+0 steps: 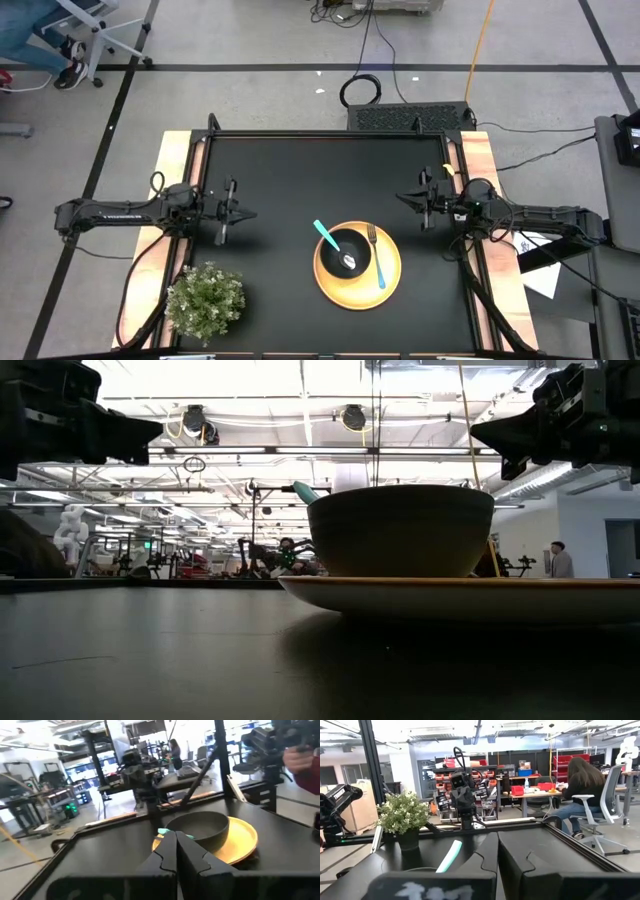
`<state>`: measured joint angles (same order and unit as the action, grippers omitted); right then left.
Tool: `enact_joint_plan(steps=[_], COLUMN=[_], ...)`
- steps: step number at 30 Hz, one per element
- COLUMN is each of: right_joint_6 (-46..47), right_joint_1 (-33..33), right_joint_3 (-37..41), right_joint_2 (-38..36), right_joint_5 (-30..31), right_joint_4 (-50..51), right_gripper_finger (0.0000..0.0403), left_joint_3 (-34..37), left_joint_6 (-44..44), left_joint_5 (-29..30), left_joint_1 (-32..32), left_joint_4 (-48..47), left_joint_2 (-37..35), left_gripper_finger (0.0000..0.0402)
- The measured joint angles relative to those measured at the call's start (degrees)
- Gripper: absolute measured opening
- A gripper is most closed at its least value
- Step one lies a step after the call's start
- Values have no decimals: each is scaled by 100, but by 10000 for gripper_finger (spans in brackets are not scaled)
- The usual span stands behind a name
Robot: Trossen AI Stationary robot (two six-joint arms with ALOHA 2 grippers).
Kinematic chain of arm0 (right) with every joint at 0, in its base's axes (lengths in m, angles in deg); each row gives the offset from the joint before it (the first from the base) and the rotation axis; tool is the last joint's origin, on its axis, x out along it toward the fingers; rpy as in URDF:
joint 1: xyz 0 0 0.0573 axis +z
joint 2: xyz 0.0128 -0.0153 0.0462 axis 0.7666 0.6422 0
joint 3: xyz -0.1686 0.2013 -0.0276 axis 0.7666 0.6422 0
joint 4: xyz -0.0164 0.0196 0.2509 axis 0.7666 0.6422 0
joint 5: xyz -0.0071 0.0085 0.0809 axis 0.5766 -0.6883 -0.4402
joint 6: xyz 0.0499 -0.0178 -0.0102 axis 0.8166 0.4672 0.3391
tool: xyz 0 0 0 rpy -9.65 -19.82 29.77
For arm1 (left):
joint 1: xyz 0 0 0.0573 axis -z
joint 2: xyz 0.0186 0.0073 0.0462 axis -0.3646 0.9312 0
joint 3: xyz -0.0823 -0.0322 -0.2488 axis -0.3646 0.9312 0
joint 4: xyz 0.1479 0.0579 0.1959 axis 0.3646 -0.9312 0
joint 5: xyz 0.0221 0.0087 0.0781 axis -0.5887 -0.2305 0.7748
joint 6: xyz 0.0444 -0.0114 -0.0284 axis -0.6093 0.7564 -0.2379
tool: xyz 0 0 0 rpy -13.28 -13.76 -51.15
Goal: Set table place
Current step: Return to Home Position
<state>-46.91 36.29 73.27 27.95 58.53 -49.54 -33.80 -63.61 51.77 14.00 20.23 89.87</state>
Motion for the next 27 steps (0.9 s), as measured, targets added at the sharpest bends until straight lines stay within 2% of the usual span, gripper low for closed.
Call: enact_joint_plan(steps=[11, 19, 27], right_joint_6=[-179, -223, -444], right_joint_1=[0, 130, 512], right_joint_3=[2, 4, 4], right_joint_2=[-38, -604, -978], right_joint_5=[0, -8, -387], right_joint_4=[127, 142, 258], right_gripper_finger=[0, 0, 0], left_joint_3=[0, 0, 0], left_joint_6=[-17, 12, 28], left_joint_5=[157, 164, 166], left_joint_1=[-4, -4, -4], left_joint_4=[11, -10, -180], left_joint_2=[1, 1, 0], left_gripper_finger=[0, 0, 1])
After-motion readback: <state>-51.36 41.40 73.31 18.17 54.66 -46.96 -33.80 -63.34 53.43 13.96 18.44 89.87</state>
